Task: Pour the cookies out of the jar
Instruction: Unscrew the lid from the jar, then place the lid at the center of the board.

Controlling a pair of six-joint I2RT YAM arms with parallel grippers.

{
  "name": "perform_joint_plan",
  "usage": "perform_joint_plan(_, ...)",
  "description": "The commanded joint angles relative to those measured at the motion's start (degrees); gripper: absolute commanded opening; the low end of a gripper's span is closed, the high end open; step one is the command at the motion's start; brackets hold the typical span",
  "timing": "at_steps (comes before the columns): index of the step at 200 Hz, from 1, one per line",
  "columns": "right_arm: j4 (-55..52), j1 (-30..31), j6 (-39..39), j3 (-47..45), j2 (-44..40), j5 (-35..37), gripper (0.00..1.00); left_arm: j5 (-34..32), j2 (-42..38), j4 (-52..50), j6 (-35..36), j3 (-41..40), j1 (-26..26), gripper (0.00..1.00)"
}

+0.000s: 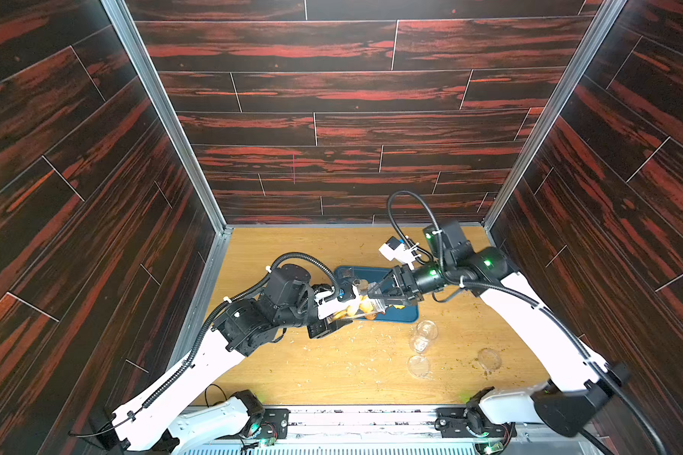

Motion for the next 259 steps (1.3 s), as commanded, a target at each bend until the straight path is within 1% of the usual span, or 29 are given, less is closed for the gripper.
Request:
perform_joint_plan(1,4.9,-0.1,-6.1,-3.2,-4.6,1.9,0.69,2.8,-2.2,0.5,-1.9,0.7,0.4,0.41)
perform_joint_plan(25,8.3,-0.3,-12.2,-7.0,-8.4,3.9,0.69,3.7,-2.3,0.8,-3.0,0.7,0.4,0.41)
perform_joint_plan(38,8.9,-0.7,-15.8,-8.4,-10.1,6.3,0.68,3.6,-2.3,0.4,-3.0,0.7,0.4,0.41)
perform_joint_plan(57,9.1,-2.0,-18.4,-9.4,-11.0,7.6,0.68,3.6,-2.6,0.2,-3.2,0.4,0.4,0.41)
perform_joint_plan(76,10.4,-2.2,-19.5,-10.1,-11.8,11.1,0.7,3.9,-2.5,-0.2,-3.7,0.6,0.4,0.41)
perform_joint_plan(92,8.5,-2.4,-20.7,-9.1,-10.8,12.8,0.7,3.7,-2.6,-0.6,-3.7,0.5,0.4,0.41)
perform_joint_plan(109,3.8,-2.8,-22.0,-6.7,-9.5,15.8,0.7,2.8,-3.2,-0.1,-4.0,-0.1,0.4,0.41)
perform_joint_plan(128,-0.8,-4.4,-22.1,-5.3,-9.3,21.5,0.71,1.6,-4.2,1.9,-5.1,-1.3,0.4,0.41)
perform_joint_plan(149,-3.9,-7.9,-19.9,-6.9,-10.1,27.1,0.71,0.0,-5.3,4.1,-7.1,-2.9,0.4,0.41)
perform_joint_plan(155,-4.8,-7.9,-19.4,-7.4,-10.3,28.8,0.7,-0.7,-5.9,4.3,-7.9,-3.6,0.4,0.41)
perform_joint_plan(163,-6.1,-8.0,-18.5,-8.2,-10.3,29.4,0.7,-1.7,-6.9,7.7,-9.1,-4.9,0.4,0.41)
perform_joint_plan(167,-6.6,-7.9,-17.5,-8.9,-10.3,31.5,0.69,-2.2,-7.4,8.7,-9.7,-5.6,0.4,0.41)
perform_joint_plan(181,-6.7,-7.8,-14.0,-12.1,-10.7,30.8,0.67,-4.5,-9.6,12.0,-11.9,-7.9,0.4,0.41)
perform_joint_plan(190,-5.5,-6.8,-11.9,-15.3,-11.4,30.7,0.66,-6.1,-11.0,13.6,-12.8,-9.0,0.4,0.41)
perform_joint_plan(209,-2.8,-1.9,-9.5,-19.8,-11.6,34.3,0.66,-9.1,-13.4,14.3,-13.5,-9.6,0.4,0.41)
perform_joint_plan(235,-1.1,6.1,-7.1,-22.9,-6.6,40.0,0.67,-11.4,-15.7,13.1,-14.0,-8.4,0.4,0.41)
perform_joint_plan(259,2.9,11.3,-4.1,-26.7,-1.5,45.3,0.67,-14.4,-18.4,13.0,-15.2,-7.9,0.4,0.41)
